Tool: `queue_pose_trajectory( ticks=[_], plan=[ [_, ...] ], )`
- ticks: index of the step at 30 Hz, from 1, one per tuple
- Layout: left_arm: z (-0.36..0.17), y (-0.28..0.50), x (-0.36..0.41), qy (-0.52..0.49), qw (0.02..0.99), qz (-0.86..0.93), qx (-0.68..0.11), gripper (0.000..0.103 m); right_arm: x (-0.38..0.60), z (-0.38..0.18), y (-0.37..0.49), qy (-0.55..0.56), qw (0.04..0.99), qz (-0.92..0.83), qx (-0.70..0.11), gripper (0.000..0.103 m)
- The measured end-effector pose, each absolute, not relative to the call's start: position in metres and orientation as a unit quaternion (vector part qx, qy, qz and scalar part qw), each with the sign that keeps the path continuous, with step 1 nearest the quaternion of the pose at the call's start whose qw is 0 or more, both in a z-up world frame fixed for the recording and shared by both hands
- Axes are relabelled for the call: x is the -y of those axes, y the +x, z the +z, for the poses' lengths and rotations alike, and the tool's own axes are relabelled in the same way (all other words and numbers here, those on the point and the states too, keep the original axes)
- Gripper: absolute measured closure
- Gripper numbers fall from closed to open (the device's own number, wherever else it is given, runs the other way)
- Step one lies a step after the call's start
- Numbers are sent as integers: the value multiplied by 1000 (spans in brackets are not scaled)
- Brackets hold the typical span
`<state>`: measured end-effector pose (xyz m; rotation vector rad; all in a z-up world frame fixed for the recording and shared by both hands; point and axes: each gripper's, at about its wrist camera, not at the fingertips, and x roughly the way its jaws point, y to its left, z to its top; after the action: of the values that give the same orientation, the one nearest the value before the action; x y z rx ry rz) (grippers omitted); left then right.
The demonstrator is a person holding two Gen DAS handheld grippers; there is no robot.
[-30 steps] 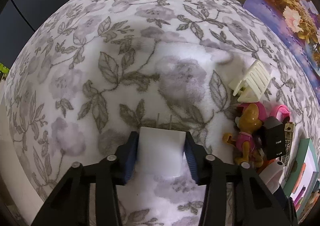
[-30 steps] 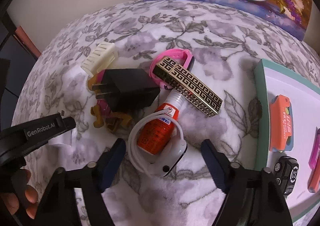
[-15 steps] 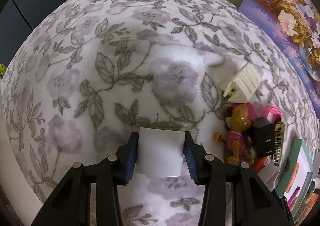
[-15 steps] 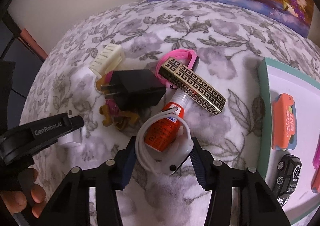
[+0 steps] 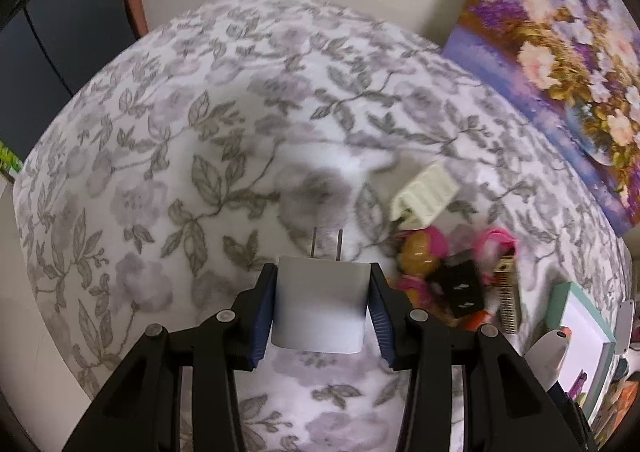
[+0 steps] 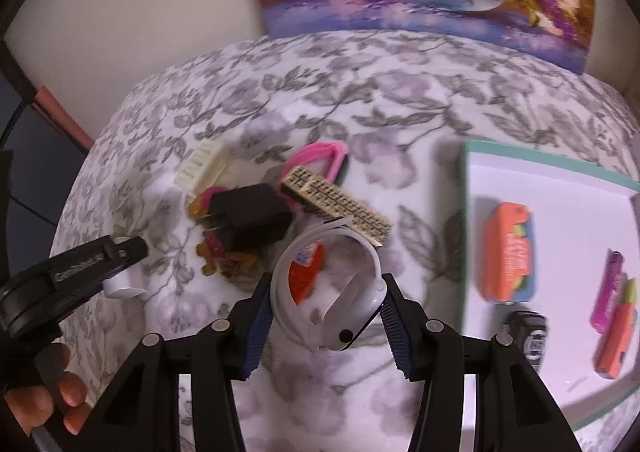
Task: Organize rigid objects
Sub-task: 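Carry both items into the white tray and open both grippers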
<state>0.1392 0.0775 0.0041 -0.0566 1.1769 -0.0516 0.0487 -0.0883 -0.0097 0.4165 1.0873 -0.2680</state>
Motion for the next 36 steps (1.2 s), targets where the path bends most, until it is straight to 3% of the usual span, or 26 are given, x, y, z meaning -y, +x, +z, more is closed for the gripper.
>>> queue_pose_trajectory(
  ticks=[19,36],
  plan=[
    [24,92,29,30,821,-147,-551,58,207,10,-7,250,803,-242,-484,49],
    [9,20,181,159,783,-262,-542,57,317,6,-78,293,758,-351,-465,49]
  ],
)
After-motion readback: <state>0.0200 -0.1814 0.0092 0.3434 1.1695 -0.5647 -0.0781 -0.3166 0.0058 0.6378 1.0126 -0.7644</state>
